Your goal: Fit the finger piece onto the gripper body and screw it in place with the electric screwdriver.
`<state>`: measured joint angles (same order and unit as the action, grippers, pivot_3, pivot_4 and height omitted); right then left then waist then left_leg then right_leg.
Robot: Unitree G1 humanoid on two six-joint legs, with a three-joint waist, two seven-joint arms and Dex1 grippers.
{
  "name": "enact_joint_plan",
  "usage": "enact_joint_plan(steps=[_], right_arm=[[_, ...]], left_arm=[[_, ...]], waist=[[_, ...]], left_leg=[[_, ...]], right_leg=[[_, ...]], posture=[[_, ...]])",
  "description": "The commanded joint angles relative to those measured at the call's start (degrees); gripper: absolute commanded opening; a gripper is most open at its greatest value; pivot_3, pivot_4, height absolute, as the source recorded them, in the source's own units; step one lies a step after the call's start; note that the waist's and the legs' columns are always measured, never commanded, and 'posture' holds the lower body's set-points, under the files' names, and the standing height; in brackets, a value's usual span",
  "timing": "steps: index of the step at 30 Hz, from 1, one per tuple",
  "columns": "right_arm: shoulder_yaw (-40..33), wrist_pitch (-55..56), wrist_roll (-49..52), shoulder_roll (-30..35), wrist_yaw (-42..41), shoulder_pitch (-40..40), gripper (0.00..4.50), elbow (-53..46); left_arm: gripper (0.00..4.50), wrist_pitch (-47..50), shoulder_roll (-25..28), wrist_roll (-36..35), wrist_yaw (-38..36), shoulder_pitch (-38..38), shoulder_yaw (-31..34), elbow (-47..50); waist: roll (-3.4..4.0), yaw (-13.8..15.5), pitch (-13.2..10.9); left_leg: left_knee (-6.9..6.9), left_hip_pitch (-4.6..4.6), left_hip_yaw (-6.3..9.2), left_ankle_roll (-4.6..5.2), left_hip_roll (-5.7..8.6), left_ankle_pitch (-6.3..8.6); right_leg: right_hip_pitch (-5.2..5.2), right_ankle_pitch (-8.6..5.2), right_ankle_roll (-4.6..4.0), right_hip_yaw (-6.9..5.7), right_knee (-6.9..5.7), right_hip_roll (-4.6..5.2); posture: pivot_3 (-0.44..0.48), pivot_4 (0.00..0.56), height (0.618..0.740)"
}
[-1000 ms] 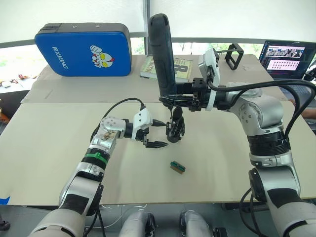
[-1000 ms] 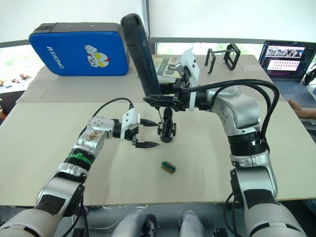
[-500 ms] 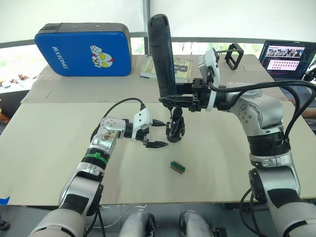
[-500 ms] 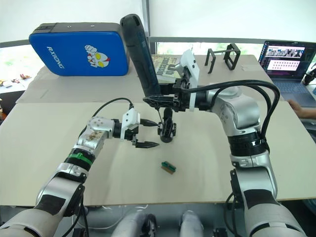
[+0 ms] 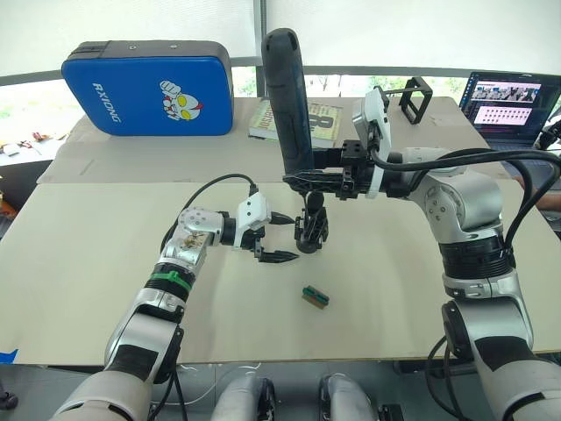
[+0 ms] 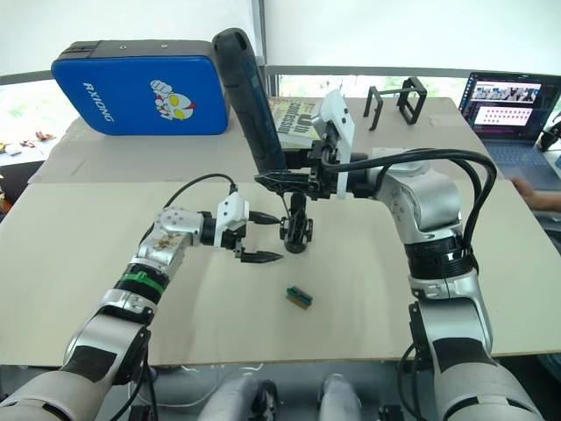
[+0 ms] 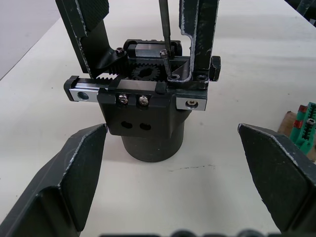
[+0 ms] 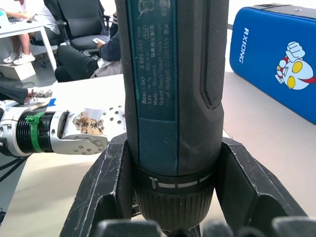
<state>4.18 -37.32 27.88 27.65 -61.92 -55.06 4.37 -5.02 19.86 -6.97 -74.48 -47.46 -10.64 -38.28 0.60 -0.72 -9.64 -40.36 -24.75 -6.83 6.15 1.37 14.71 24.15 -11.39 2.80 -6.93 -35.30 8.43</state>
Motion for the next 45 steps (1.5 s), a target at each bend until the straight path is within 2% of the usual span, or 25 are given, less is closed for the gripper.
enact_joint_plan(steps=[1, 18, 45], right_arm=[[-1.30, 1.46, 1.07, 0.16, -0.32, -0.40, 1.92, -2.83], [-1.89, -2.65, 2.93, -0.30, 1.56, -1.03, 1.92, -5.75], [-3.64, -1.79, 3.09, -0.64, 1.60, -2.65, 1.92, -2.61]], left_arm=[[4.50, -1.11, -0.11, -0.24, 0.10, -1.42, 0.52, 0.71], [4.50, -1.34, -0.16, -0.16, 0.21, -1.36, 0.47, 0.72], [4.50, -1.38, -0.21, -0.14, 0.37, -1.36, 0.49, 0.59]], waist=[[0.00, 0.00, 0.00], [0.00, 0.00, 0.00], [0.00, 0.00, 0.00]], left_leg=[[0.00, 0.00, 0.00, 0.00, 0.00, 0.00], [-0.01, 0.00, 0.00, 0.00, 0.00, 0.00], [-0.01, 0.00, 0.00, 0.00, 0.00, 0.00]], right_leg=[[0.00, 0.00, 0.00, 0.00, 0.00, 0.00], [0.00, 0.00, 0.00, 0.00, 0.00, 0.00], [0.00, 0.00, 0.00, 0.00, -0.01, 0.00]], posture=[[0.000, 0.150, 0.740], [0.000, 0.150, 0.740], [0.000, 0.150, 0.740]])
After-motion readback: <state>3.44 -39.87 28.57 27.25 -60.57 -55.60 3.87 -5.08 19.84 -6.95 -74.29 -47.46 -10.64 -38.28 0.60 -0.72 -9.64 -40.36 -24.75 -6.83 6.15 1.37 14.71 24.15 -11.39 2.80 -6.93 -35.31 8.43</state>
